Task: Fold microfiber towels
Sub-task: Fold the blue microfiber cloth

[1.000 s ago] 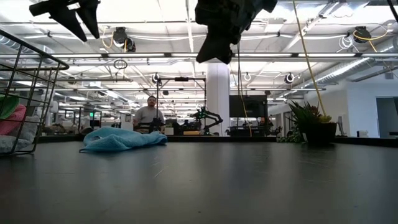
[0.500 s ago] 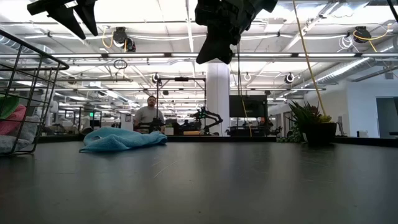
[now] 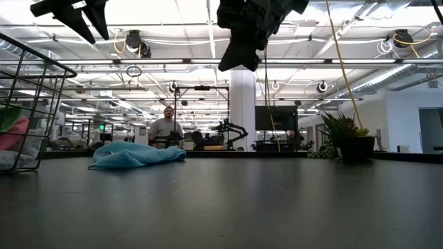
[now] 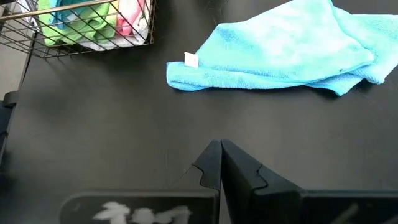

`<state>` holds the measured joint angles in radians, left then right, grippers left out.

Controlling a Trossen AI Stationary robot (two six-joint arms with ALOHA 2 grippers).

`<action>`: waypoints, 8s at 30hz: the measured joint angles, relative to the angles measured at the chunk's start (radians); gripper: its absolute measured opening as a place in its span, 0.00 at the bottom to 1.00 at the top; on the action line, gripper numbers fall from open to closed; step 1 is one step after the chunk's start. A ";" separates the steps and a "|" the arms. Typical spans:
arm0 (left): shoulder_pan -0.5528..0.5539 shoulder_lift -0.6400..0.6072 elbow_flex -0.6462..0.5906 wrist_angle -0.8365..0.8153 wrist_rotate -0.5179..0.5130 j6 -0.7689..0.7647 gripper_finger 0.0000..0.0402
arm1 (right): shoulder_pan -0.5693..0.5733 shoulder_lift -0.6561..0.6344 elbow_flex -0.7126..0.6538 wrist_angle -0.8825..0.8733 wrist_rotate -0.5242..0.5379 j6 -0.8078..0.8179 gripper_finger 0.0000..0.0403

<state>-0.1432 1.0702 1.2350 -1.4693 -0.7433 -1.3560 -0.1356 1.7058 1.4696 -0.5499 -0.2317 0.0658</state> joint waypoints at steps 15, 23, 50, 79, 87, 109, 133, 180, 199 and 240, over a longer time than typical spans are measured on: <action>0.000 0.000 0.000 0.000 0.000 -0.001 0.43 | 0.000 0.000 0.000 0.009 -0.001 -0.003 0.00; 0.000 0.000 0.000 0.000 0.000 -0.001 0.43 | 0.000 0.000 0.000 0.023 -0.001 -0.003 0.00; 0.000 0.000 0.000 0.000 0.000 -0.001 0.43 | 0.000 0.000 0.000 0.118 -0.002 0.000 0.00; 0.000 0.001 0.000 0.001 0.010 0.009 0.43 | 0.038 0.294 -0.092 0.642 -0.113 0.156 0.00; 0.000 0.001 0.000 0.001 0.010 0.009 0.43 | 0.067 0.455 0.031 0.637 -0.112 0.120 0.00; 0.000 0.001 0.000 0.001 0.021 0.012 0.43 | 0.072 0.575 0.064 0.632 0.050 0.102 0.00; 0.000 0.003 0.000 0.010 0.043 0.012 0.43 | 0.071 0.539 0.072 -0.205 -0.037 -0.082 0.00; 0.074 0.056 0.000 0.113 -0.090 0.147 0.43 | -0.058 -0.145 -0.166 0.265 0.621 0.063 0.00; 0.106 0.057 0.000 0.149 -0.013 0.226 0.43 | -0.362 -0.102 -0.165 0.267 0.292 0.095 0.00; 0.106 0.057 0.000 0.149 0.149 0.273 0.43 | 0.310 -0.253 -0.224 -0.385 0.150 0.214 0.00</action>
<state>-0.0372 1.1275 1.2354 -1.3200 -0.5941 -1.0826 0.1748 1.4525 1.2461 -0.9346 -0.0821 0.2795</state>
